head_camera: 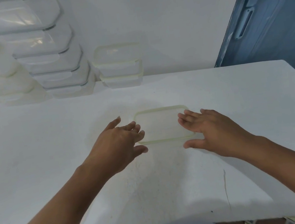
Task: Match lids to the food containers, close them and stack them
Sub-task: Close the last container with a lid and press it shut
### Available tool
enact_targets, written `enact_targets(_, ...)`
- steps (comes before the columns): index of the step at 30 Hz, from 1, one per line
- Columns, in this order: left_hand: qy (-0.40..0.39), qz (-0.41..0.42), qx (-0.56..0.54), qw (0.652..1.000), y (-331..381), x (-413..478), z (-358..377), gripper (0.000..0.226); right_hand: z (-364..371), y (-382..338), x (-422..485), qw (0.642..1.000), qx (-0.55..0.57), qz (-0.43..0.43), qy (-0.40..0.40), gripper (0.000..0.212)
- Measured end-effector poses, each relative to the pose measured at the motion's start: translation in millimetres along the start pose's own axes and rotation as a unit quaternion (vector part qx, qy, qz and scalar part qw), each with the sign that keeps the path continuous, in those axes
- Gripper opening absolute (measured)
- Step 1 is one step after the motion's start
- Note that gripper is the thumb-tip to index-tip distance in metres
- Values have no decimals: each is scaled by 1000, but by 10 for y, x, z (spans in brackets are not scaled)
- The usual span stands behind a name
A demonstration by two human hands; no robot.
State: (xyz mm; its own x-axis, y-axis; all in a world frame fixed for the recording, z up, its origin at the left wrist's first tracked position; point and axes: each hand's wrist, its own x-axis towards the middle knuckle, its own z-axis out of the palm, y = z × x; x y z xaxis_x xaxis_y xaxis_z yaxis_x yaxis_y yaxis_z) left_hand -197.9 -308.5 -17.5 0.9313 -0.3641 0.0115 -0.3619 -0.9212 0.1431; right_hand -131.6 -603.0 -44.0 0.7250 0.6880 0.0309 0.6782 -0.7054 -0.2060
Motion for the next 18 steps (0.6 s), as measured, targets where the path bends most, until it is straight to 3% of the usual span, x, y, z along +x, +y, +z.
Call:
enact_targets(3,49,27,25,998,-39,-13,95,47,91,-8,-17,997,-27,-20,73,74)
enact_targets(13,139,53,38,988,-74,-53,268,40,244,-12,-37,987,-65,-35,146,61)
enact_targets(18,205,23,-3,978,-3,-115,449,34,364,-41,-58,974,-82,-42,208,50)
